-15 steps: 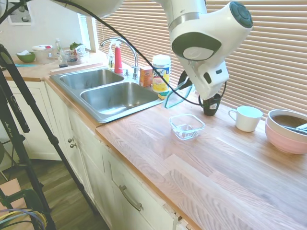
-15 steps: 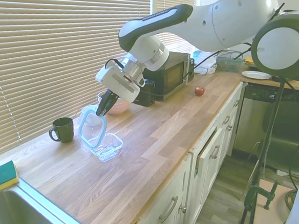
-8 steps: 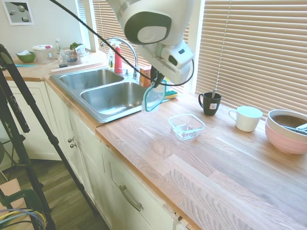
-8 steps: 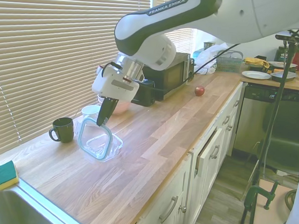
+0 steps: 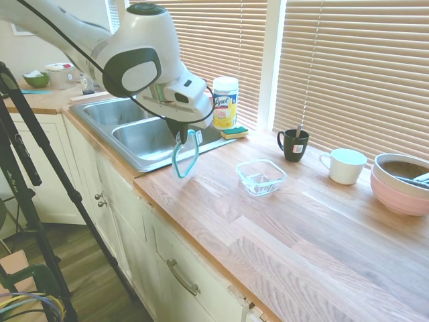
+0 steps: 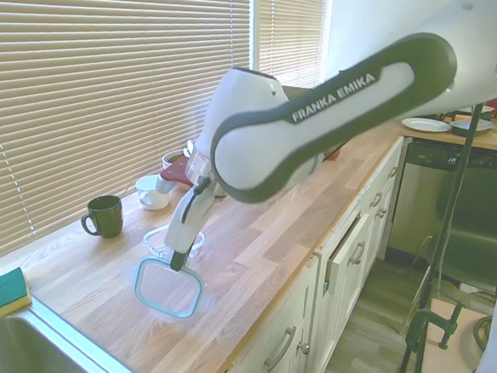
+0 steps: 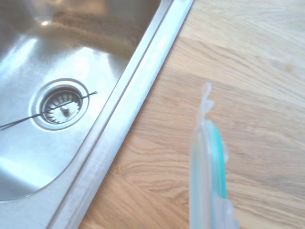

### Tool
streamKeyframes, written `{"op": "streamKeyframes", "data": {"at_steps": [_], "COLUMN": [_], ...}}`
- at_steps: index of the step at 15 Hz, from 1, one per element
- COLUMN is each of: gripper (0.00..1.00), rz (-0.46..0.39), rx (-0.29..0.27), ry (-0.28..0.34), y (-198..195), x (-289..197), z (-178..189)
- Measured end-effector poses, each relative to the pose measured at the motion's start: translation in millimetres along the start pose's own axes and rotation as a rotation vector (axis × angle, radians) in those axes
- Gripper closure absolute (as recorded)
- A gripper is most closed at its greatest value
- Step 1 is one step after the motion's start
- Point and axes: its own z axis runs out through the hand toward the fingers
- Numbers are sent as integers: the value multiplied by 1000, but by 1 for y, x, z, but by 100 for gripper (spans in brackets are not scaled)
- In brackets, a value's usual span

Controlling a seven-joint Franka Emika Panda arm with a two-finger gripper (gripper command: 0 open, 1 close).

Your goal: Uncover the lid of the food container

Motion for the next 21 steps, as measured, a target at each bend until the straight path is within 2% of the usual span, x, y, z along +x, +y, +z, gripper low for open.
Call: {"op": "streamKeyframes", "data": {"at_steps": [4, 6, 8, 12, 14, 18, 21], "gripper": [100, 100, 100, 100, 100, 100, 100], "rz": [-123, -131, -160, -282, -318, -329, -307], "rx": [-35, -46, -85, -116, -137, -193, -210], "ry": [132, 207, 256, 264, 274, 288, 284], "y": [-7, -9, -7, -24, -27, -7, -1], "x": [-46, -53, -54, -110, -129, -135, -129], "z": [16, 18, 23, 49, 60, 85, 102]}}
